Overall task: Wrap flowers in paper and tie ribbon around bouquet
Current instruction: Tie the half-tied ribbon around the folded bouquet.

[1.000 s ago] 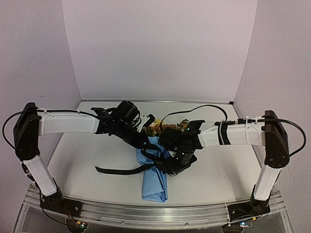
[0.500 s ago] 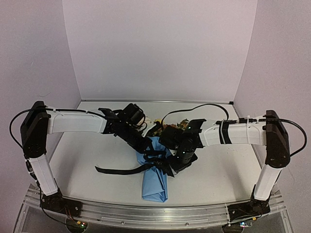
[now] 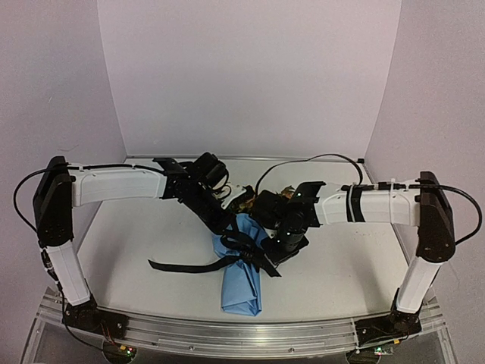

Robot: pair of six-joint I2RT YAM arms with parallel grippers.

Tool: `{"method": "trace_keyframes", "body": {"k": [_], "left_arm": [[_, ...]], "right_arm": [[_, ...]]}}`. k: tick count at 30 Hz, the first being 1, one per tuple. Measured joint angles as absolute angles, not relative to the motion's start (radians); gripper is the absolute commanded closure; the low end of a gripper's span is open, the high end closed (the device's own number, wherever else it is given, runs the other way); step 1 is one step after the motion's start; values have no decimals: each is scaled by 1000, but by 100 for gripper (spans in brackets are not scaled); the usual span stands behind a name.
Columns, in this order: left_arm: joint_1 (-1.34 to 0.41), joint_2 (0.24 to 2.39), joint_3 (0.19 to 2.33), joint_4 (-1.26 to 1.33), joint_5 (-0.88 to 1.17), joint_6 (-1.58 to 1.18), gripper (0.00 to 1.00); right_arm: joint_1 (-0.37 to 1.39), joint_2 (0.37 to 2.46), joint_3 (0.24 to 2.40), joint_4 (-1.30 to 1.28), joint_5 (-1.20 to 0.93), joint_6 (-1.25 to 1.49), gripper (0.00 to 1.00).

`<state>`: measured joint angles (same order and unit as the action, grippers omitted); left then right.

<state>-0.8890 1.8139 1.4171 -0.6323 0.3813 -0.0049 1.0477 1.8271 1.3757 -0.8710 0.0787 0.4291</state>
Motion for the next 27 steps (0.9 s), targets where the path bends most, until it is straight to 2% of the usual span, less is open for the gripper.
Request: {"method": "trace_keyframes", "body": {"k": [5, 9, 12, 18, 21, 27], "left_arm": [[-889, 1857, 1470, -625, 389, -4, 81], [-887, 1867, 1452, -587, 390, -52, 69], [-887, 1833, 1379, -514, 371, -119, 55], [-888, 1652, 1188, -401, 275, -315, 44], [-888, 1539, 1112, -339, 228, -438, 42], [-889, 1426, 965, -236, 205, -677, 47]], "right_arm": [[1045, 1827, 1389, -879, 81, 427, 100], [1043, 1827, 1390, -888, 82, 428, 100], [1043, 1827, 1390, -887, 84, 428, 100], [1043, 1827, 1390, -873, 80, 433, 100], [1043, 1827, 1389, -855, 77, 444, 100], [1043, 1827, 1388, -823, 68, 460, 100]]}}
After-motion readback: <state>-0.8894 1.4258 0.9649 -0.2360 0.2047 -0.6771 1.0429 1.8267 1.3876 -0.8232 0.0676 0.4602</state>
